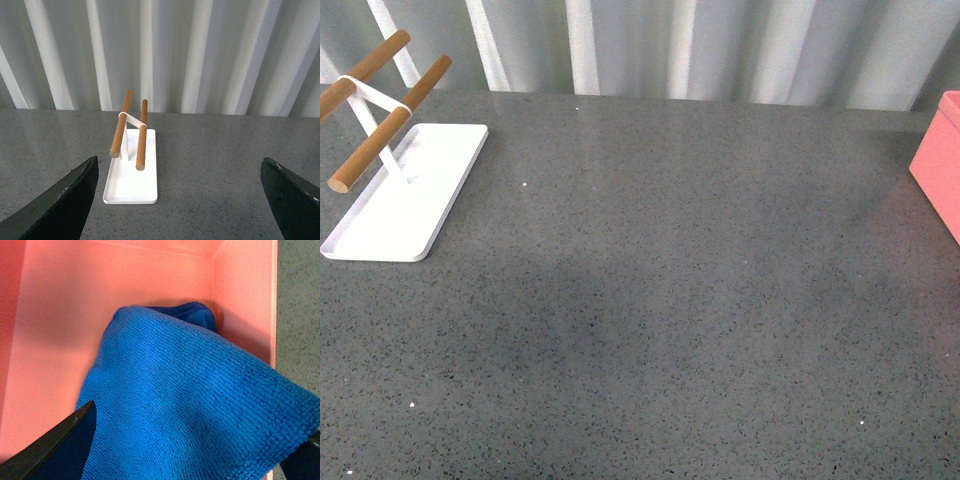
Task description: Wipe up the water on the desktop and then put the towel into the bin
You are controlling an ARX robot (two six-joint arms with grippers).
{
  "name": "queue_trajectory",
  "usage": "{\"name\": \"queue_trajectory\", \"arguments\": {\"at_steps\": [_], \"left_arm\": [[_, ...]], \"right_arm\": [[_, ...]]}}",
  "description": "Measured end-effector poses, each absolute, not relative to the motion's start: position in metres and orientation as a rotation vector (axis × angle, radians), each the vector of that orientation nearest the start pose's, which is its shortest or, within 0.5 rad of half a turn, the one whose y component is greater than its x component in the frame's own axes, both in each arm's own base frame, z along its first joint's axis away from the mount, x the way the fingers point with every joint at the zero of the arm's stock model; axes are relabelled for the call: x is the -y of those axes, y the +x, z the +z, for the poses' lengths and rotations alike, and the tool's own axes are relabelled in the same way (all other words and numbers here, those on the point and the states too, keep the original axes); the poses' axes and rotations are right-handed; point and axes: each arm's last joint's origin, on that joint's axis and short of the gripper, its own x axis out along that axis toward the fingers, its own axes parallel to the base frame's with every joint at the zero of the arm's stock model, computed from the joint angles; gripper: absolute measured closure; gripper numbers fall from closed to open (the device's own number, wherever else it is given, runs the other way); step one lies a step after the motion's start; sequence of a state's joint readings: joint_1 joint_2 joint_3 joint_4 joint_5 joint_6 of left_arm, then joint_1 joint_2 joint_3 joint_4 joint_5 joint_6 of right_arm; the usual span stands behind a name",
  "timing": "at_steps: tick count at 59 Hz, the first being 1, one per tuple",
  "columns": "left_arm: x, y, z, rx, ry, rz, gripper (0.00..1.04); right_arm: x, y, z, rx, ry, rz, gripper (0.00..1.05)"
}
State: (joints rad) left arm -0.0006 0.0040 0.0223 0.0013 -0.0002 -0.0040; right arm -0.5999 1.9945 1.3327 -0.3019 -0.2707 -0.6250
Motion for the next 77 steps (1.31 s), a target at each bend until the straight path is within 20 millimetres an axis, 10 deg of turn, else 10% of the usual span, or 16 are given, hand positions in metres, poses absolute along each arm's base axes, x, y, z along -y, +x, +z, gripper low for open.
{"name": "queue_trajectory", "arguments": {"at_steps": [20,50,63,73,77], "left_arm": [[0.000,0.097,0.171,0.020,-0.004,-0.001,0.07],[0.000,0.097,0.171,0.020,-0.004,0.000,0.07],[0.000,0.097,0.171,0.020,-0.004,-0.001,0.07],[0.000,0.097,0.171,0.020,-0.004,0.000,0.07],[0.000,0.097,0.171,0.020,-0.004,-0.001,0.07]], "right_arm": [[0.221,0.354,0.152,-1.015,-0.278,0.007,0.07],[0.195,0.349,0.260,-0.618,-0.307,0.103,0.07],[0.139,0.284,0.317,-0.252,-0.308,0.275,0.07],[0.102,0.228,0.329,-0.124,-0.263,0.391,0.07],[0.087,0.210,0.324,-0.056,-0.229,0.181,0.19]]}}
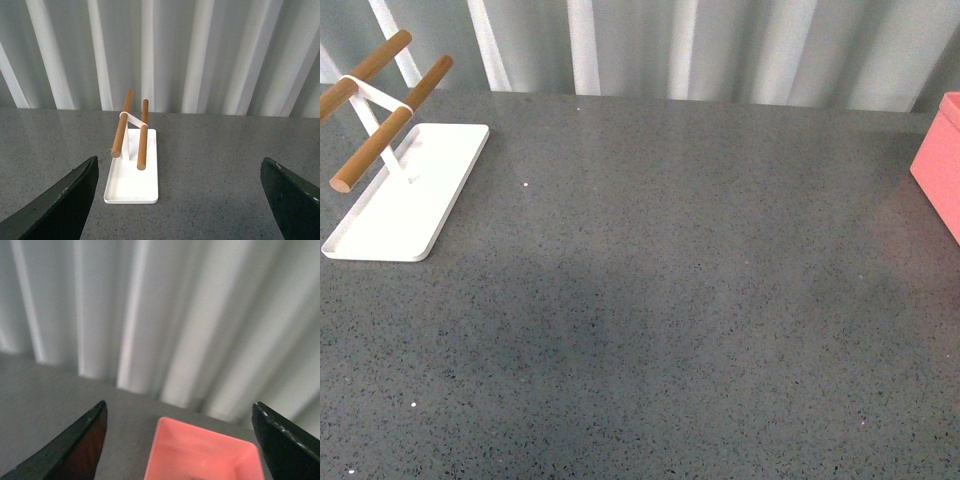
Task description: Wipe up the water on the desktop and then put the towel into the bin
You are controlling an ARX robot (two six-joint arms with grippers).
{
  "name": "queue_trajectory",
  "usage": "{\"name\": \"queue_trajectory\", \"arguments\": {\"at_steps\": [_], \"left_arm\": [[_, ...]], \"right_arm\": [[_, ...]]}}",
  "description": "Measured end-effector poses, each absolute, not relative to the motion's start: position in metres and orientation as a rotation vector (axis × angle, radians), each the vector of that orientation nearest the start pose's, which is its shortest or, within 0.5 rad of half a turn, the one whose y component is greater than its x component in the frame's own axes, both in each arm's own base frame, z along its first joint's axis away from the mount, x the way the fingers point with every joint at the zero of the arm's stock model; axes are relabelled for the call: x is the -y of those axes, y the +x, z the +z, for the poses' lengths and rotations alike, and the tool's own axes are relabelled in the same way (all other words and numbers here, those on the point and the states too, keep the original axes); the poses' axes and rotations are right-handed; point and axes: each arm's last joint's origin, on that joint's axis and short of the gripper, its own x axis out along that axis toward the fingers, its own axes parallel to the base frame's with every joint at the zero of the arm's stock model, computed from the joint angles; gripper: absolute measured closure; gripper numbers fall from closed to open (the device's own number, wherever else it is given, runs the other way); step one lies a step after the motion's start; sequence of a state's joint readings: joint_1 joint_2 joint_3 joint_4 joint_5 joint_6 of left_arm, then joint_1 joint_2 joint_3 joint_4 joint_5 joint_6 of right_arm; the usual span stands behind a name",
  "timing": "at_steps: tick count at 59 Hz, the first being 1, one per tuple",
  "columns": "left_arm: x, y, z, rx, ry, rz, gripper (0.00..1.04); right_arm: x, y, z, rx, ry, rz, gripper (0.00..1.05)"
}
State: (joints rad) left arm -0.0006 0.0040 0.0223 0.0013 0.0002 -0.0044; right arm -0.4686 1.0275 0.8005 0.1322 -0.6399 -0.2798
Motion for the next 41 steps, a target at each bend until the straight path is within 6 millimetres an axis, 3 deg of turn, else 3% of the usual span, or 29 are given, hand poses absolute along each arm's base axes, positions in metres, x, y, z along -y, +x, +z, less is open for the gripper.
{"name": "queue_trajectory", "arguments": {"at_steps": [4,10,19,27,41], "left_arm": [[0.000,0.097,0.171,0.020,-0.004,0.000,0.07],[0.000,0.097,0.171,0.020,-0.004,-0.001,0.07],[0.000,0.097,0.171,0.020,-0.004,0.000,0.07],[0.000,0.097,0.171,0.020,-0.004,-0.001,0.07],[0.000,0.097,0.171,0.020,-0.004,-0.001,0.07]], "right_arm": [[0.068,0.185,0.303,0.013,-0.131,0.016,0.35],[0.050,0.163,0.272,0.012,-0.062,-0.010,0.52],[0.035,0.150,0.238,-0.008,-0.022,-0.008,0.79],[0.025,0.142,0.222,-0.010,-0.017,-0.009,1.02],[0.015,0.131,0.203,-0.003,-0.016,-0.003,1.02]]}}
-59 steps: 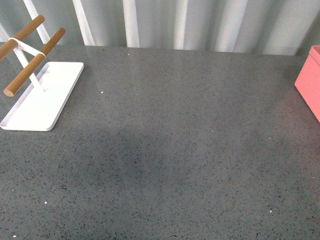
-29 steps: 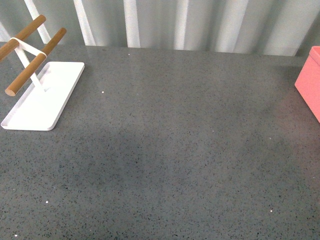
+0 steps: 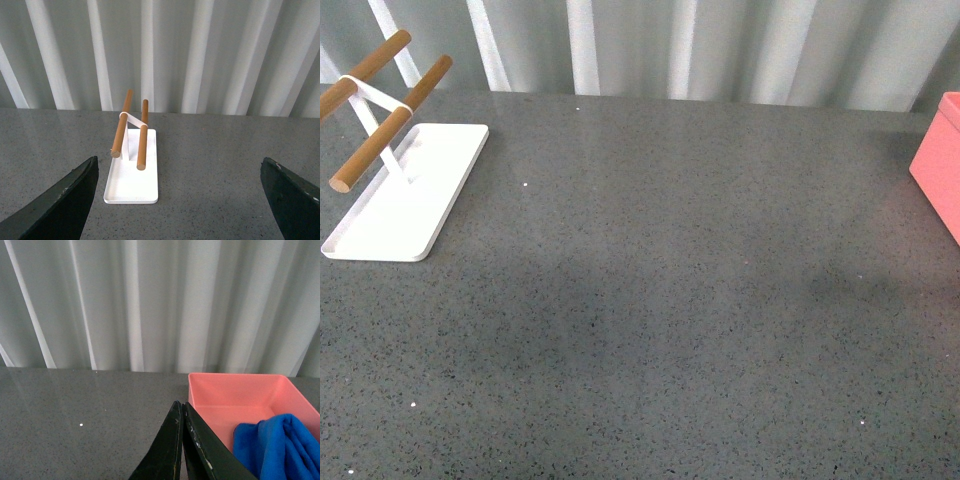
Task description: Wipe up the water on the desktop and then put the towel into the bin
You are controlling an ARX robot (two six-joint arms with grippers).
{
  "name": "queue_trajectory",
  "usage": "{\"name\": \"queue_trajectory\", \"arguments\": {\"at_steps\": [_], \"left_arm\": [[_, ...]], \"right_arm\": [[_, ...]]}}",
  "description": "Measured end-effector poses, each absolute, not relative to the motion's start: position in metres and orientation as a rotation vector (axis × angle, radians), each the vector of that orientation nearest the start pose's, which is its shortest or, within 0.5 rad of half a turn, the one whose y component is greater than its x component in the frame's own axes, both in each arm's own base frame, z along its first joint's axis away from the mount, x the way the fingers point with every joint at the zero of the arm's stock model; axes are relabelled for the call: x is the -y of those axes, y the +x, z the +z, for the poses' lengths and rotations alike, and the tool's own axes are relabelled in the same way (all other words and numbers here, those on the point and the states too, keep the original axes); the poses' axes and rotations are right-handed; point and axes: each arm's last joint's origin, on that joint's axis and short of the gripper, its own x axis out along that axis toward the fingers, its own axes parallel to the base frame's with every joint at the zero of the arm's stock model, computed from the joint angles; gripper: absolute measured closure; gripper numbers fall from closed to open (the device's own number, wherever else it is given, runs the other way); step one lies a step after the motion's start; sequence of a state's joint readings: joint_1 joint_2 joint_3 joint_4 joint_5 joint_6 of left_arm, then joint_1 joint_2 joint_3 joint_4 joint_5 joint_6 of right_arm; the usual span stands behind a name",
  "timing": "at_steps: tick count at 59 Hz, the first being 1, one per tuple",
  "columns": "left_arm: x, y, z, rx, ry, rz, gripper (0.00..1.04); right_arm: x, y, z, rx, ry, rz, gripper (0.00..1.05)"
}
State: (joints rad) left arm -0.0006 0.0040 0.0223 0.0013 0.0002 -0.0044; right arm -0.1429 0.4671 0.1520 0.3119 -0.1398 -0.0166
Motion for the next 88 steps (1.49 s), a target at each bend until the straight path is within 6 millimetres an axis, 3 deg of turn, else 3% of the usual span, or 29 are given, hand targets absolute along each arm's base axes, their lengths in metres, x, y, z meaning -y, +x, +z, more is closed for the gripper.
{"name": "queue_trajectory", "arguments": {"at_steps": [15,43,62,82,88], "left_arm": [[0.000,0.097,0.171,0.020,-0.004,0.000,0.07],[0.000,0.097,0.171,0.020,-0.004,0.000,0.07],[0.000,0.097,0.171,0.019,-0.004,0.000,0.07],[0.000,0.096,0.171,0.020,-0.004,0.000,0.07],[0.000,0.096,0.171,0.020,-0.004,0.000,0.07]], "right_arm": [[0.000,0.122,0.188,-0.004,-0.017,0.008,1.02],[0.000,0.111,0.173,0.007,-0.016,0.001,1.02],[0.000,0.097,0.171,0.018,-0.012,0.000,1.02],[0.000,0.097,0.171,0.019,-0.011,0.000,1.02],[0.000,0.097,0.171,0.019,-0.011,0.000,0.86]]}}
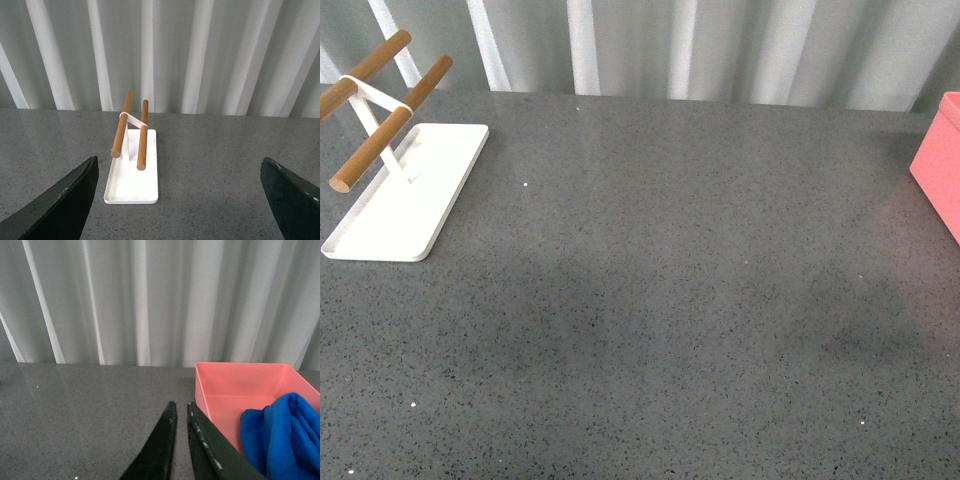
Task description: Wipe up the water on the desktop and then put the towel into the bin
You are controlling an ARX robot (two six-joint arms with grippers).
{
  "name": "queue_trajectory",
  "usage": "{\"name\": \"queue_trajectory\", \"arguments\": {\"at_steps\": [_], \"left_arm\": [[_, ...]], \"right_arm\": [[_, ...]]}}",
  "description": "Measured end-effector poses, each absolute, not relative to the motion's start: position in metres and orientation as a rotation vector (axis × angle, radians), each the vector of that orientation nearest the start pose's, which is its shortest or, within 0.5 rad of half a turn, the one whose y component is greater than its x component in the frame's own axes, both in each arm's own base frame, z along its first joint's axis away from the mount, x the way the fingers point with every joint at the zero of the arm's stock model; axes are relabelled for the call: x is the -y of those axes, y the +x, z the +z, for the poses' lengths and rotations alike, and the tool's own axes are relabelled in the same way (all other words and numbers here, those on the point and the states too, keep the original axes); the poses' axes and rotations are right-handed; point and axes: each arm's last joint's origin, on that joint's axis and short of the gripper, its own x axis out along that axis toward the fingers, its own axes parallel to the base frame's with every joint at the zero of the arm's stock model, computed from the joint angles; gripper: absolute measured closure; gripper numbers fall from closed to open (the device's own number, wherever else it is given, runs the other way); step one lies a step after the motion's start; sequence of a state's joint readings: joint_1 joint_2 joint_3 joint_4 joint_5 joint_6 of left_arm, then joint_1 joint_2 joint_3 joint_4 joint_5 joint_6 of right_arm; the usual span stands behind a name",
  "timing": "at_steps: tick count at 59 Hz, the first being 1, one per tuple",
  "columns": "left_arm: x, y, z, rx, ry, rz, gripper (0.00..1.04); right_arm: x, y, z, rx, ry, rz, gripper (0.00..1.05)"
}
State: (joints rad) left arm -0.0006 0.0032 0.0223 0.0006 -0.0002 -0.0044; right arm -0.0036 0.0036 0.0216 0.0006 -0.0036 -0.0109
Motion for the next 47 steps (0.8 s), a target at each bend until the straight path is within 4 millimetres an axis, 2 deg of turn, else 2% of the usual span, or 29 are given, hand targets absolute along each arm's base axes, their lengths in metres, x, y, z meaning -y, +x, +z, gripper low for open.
{"name": "queue_trajectory", "arguments": {"at_steps": [16,21,26,47], "left_arm": [[0.0000,0.0965,0.1709,0.020,-0.004,0.000,0.07],[0.0000,0.0965,0.1709,0.020,-0.004,0.000,0.07],[0.0000,0.0965,0.1709,0.020,-0.004,0.000,0.07],[0.0000,0.0965,0.1709,0.020,-0.004,0.000,0.07]], "right_arm": [[0.0002,0.0966,0.1706,0.019,-0.011,0.000,0.39],[0.0002,0.0966,0.1706,0.019,-0.011,0.000,0.20],[0.0002,0.0966,0.1706,0.019,-0.011,0.000,0.06],[0.0002,0.0966,0.1706,0.019,-0.010,0.000,0.07]]}}
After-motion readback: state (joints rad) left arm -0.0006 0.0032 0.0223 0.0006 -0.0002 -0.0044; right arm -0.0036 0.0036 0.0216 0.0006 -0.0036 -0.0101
